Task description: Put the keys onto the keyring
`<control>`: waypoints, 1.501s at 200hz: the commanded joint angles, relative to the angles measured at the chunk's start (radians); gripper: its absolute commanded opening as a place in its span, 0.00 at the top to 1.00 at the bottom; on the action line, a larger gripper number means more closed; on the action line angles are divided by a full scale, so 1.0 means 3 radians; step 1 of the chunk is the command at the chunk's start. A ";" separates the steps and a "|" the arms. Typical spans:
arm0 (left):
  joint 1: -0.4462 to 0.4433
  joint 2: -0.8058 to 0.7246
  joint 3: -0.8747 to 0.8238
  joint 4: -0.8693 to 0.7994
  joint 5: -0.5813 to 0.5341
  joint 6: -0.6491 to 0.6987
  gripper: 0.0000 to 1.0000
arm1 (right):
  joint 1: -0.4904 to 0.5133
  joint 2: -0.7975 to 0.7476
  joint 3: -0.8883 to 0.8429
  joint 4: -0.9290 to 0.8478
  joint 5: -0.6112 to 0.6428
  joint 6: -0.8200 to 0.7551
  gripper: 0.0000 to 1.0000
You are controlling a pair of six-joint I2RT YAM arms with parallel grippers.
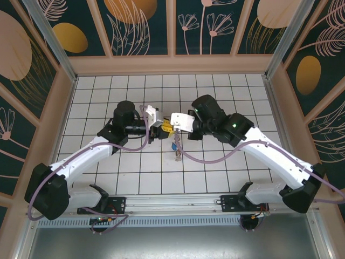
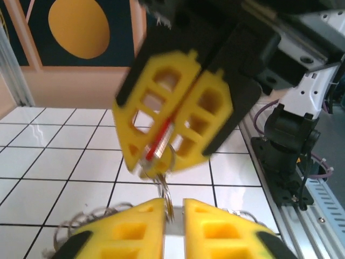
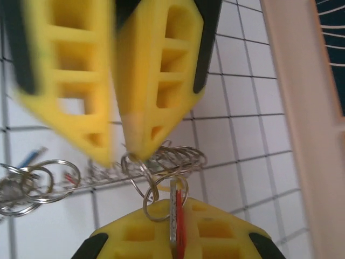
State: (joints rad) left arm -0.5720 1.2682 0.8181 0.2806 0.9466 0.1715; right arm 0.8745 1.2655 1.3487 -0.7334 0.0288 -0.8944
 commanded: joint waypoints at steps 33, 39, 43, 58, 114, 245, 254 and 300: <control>0.0366 -0.0697 -0.0433 0.0183 -0.0513 -0.0648 0.47 | 0.0128 0.0100 0.0383 0.0143 0.1159 -0.1268 1.00; 0.0404 -0.0796 -0.0506 0.0123 -0.0695 -0.0663 0.43 | 0.0141 0.0088 0.0357 0.0242 0.1216 -0.1396 1.00; 0.0431 -0.0863 -0.0543 0.0086 -0.0820 -0.0669 0.40 | 0.0156 0.0074 0.0333 0.0314 0.1252 -0.1480 1.00; 0.0508 -0.1039 -0.0645 -0.0109 -0.1228 -0.0690 0.33 | 0.0207 0.0035 0.0244 0.0550 0.1343 -0.1775 1.00; 0.0891 -0.1226 -0.0812 -0.0238 -0.2732 -0.1257 0.01 | 0.0299 0.0032 0.0486 0.0912 0.1331 -0.2139 1.00; 0.2003 -0.1285 -0.0965 -0.0194 -0.3338 -0.1700 0.01 | 0.0683 0.1145 0.0751 0.0943 0.0122 -0.0344 1.00; 0.2058 -0.1270 -0.0954 -0.0247 -0.3388 -0.1724 0.01 | 0.0727 0.1303 0.0865 0.0959 0.0074 -0.0225 1.00; 0.2305 -0.1244 -0.0897 -0.0376 -0.3306 -0.1476 0.01 | 0.0706 0.1849 0.1212 0.0991 -0.0315 0.0228 1.00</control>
State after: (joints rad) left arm 0.0986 0.8963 0.5400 0.1967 -0.0643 -0.3157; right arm 1.1061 1.8111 1.6398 -0.4995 0.0357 -0.9474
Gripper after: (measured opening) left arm 0.987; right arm 0.069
